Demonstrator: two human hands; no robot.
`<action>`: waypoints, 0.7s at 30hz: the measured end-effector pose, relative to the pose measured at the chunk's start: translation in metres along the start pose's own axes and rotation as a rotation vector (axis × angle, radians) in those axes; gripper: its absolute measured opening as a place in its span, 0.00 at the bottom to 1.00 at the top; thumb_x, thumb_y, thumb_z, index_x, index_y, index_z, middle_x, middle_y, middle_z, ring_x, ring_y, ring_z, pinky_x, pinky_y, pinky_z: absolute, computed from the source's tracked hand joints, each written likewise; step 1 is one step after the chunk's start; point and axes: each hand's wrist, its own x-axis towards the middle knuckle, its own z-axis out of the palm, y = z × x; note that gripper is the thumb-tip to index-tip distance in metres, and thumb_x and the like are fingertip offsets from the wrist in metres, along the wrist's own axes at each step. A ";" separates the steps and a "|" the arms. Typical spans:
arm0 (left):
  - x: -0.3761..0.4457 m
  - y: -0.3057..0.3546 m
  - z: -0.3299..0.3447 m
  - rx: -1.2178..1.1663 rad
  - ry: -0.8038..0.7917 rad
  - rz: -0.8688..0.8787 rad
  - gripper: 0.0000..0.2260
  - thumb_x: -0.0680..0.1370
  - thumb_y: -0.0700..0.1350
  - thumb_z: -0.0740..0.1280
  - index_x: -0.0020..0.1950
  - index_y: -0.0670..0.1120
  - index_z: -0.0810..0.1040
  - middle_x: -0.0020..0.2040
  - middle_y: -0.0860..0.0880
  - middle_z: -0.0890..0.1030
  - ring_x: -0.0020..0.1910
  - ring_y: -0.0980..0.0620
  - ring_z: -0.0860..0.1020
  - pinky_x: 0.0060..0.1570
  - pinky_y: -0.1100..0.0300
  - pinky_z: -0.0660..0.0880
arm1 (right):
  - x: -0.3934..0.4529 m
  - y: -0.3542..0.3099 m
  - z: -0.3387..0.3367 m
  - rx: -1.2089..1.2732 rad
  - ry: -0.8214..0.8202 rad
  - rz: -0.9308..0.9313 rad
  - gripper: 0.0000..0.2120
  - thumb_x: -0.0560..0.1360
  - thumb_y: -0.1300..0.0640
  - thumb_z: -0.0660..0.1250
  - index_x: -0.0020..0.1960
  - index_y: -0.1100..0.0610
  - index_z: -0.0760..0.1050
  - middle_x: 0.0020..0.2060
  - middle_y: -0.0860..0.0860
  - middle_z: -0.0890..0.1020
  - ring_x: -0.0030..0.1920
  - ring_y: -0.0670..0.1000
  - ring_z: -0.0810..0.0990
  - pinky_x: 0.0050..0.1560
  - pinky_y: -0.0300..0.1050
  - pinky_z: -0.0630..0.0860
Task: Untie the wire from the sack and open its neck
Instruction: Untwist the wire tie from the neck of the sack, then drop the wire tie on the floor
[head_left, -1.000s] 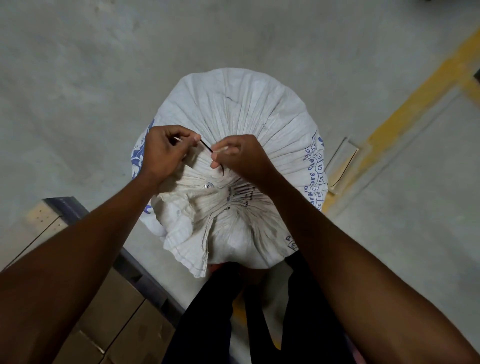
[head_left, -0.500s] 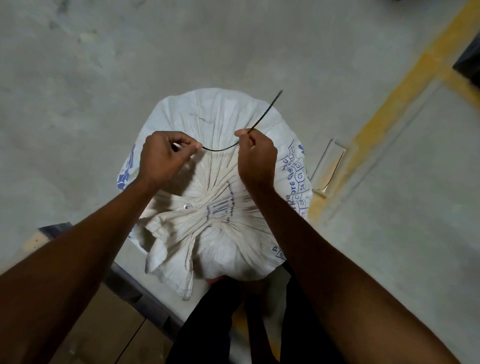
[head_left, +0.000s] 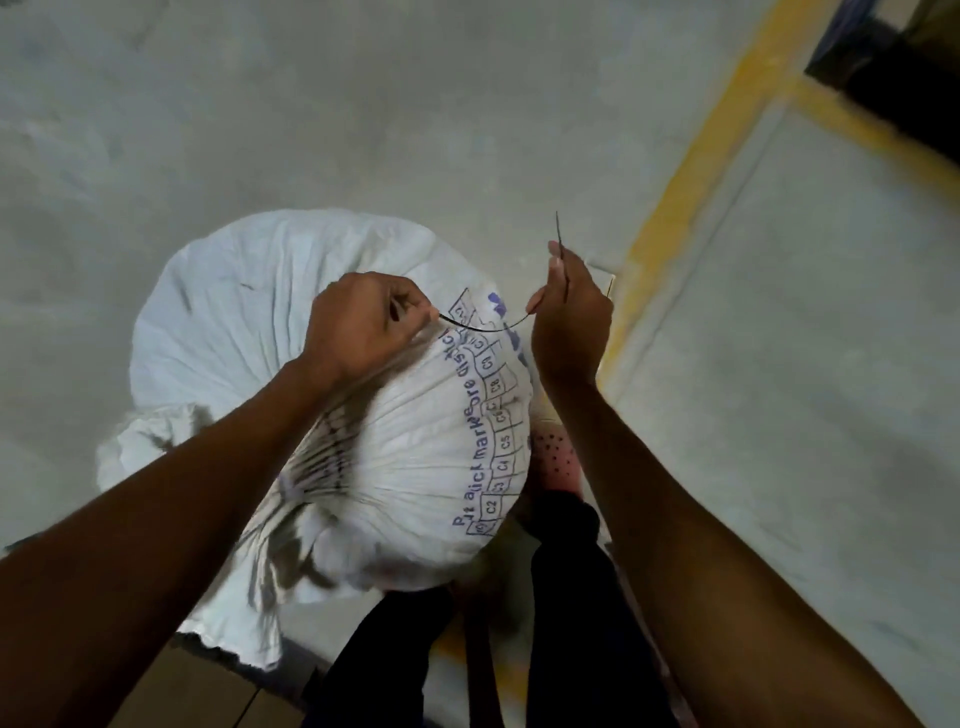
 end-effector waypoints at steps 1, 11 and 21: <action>0.009 0.013 0.011 0.001 -0.004 0.017 0.07 0.78 0.55 0.71 0.45 0.56 0.88 0.37 0.59 0.84 0.41 0.56 0.83 0.39 0.60 0.73 | 0.008 0.011 -0.006 -0.071 -0.044 -0.004 0.24 0.84 0.47 0.51 0.62 0.56 0.83 0.38 0.50 0.85 0.43 0.50 0.85 0.46 0.44 0.77; 0.136 0.089 0.229 0.176 -0.046 0.070 0.07 0.77 0.59 0.73 0.48 0.58 0.88 0.86 0.49 0.59 0.86 0.42 0.47 0.76 0.29 0.34 | 0.095 0.212 -0.022 -0.486 -0.221 0.199 0.14 0.84 0.49 0.62 0.64 0.46 0.84 0.85 0.57 0.49 0.83 0.67 0.44 0.78 0.75 0.44; 0.236 0.039 0.463 0.385 -0.233 0.002 0.09 0.78 0.61 0.72 0.49 0.58 0.88 0.87 0.47 0.55 0.86 0.36 0.44 0.73 0.19 0.41 | 0.155 0.421 0.082 -0.557 -0.426 0.228 0.16 0.85 0.48 0.60 0.69 0.47 0.80 0.85 0.56 0.40 0.82 0.68 0.35 0.75 0.78 0.39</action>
